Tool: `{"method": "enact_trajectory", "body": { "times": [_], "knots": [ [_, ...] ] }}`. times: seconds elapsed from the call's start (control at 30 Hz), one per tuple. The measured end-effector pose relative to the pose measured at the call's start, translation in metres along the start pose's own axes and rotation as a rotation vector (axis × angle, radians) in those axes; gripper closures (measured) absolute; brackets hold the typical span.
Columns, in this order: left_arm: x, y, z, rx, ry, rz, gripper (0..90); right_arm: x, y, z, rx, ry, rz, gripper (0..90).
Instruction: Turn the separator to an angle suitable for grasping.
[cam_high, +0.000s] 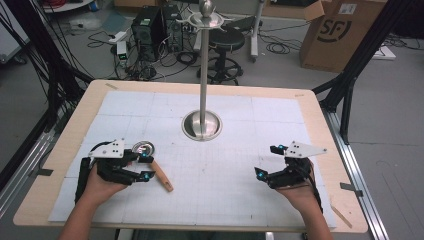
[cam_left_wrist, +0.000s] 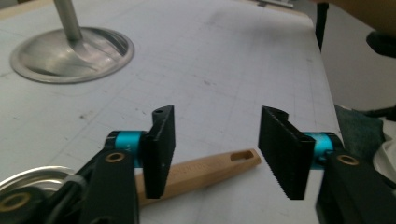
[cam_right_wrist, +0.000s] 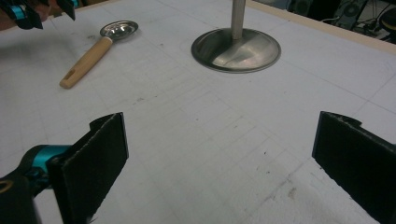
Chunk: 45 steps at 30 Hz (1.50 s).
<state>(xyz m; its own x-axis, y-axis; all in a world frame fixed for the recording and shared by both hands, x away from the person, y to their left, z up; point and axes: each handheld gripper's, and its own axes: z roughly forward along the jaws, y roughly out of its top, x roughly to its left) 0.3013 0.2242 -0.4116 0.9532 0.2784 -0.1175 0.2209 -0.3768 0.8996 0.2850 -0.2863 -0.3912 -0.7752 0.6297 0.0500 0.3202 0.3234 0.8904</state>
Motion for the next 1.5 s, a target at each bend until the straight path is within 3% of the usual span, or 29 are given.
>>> {"method": "enact_trajectory", "body": {
  "times": [0.03, 0.07, 0.17, 0.2, 0.27, 0.4, 0.5, 0.6, 0.83, 1.13, 1.5],
  "knots": [
    [0.0, 0.0, 0.001, 0.012, -0.004, 0.002, 52.5, 0.0, 0.0, 0.0, 0.001, -0.002, -0.002, 2.0],
    [-0.001, 0.0, 0.002, 0.022, -0.019, 0.003, 60.8, 0.0, 0.001, 0.0, -0.001, -0.001, 0.0, 2.1],
    [-0.002, -0.001, 0.004, 0.048, -0.046, 0.01, 65.3, 0.0, 0.001, 0.0, 0.0, -0.001, -0.003, 2.1],
    [-0.004, -0.001, 0.006, 0.067, -0.062, 0.022, 72.2, 0.0, 0.0, 0.001, 0.002, -0.002, -0.001, 2.1],
    [-0.006, -0.002, 0.007, 0.089, -0.081, 0.032, 77.4, -0.001, 0.0, 0.001, 0.0, -0.004, -0.001, 2.1],
    [-0.009, -0.004, 0.012, 0.135, -0.092, 0.05, 84.4, 0.0, 0.0, 0.003, 0.009, -0.002, -0.004, 2.1],
    [-0.011, -0.005, 0.019, 0.182, -0.071, 0.073, 88.5, 0.002, 0.001, 0.006, 0.02, -0.003, -0.009, 2.1],
    [-0.011, -0.006, 0.024, 0.225, -0.055, 0.094, 89.7, 0.004, 0.001, 0.009, 0.026, 0.002, -0.016, 2.1],
    [-0.011, -0.008, 0.035, 0.265, -0.036, 0.101, 89.7, 0.005, 0.001, 0.007, 0.029, -0.003, -0.014, 2.1],
    [-0.009, -0.004, 0.063, 0.309, 0.004, 0.107, 89.7, 0.004, 0.0, 0.007, 0.029, -0.002, -0.011, 2.1],
    [-0.003, 0.015, 0.103, 0.269, 0.047, 0.087, 89.7, 0.005, -0.004, 0.005, 0.026, 0.01, 0.002, 2.1]
  ]
}}
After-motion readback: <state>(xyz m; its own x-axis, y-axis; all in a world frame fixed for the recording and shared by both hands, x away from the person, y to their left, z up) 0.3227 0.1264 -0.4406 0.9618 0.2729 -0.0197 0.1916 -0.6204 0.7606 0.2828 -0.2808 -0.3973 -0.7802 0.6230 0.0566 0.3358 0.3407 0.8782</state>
